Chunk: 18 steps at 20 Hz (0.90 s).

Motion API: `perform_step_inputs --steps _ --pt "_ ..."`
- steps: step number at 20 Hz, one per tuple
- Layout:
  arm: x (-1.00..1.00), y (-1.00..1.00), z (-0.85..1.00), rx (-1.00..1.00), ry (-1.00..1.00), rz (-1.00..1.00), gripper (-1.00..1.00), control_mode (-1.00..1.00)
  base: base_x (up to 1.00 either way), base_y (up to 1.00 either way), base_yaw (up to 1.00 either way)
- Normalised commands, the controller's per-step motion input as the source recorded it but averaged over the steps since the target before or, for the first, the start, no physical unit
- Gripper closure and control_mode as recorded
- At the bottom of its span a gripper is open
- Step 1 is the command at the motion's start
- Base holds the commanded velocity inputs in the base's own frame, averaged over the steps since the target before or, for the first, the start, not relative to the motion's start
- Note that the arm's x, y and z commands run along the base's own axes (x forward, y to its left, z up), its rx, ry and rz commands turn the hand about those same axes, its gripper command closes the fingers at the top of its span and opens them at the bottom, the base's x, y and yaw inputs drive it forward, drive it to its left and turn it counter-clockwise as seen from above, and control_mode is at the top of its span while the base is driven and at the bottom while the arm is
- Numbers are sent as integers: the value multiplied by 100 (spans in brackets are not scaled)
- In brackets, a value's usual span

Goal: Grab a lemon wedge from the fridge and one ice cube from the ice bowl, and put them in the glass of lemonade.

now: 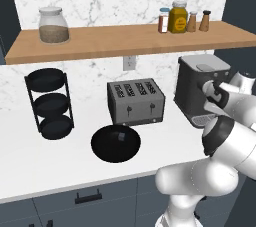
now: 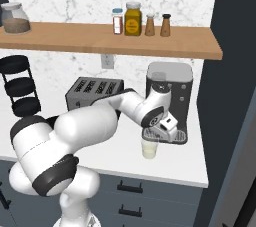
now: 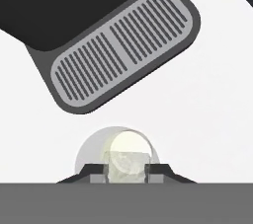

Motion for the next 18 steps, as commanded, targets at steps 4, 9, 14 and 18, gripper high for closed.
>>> perform_step_inputs --steps 4,9,14,18 --pt "0 1 -2 0 0 -2 100 -100 0 0 0" --pt "0 6 0 0 0 0 100 -100 0 0 0" --pt "0 19 -4 0 0 0 100 -100 0 0 0" --pt "0 3 -3 0 0 0 100 -100 0 0 0"
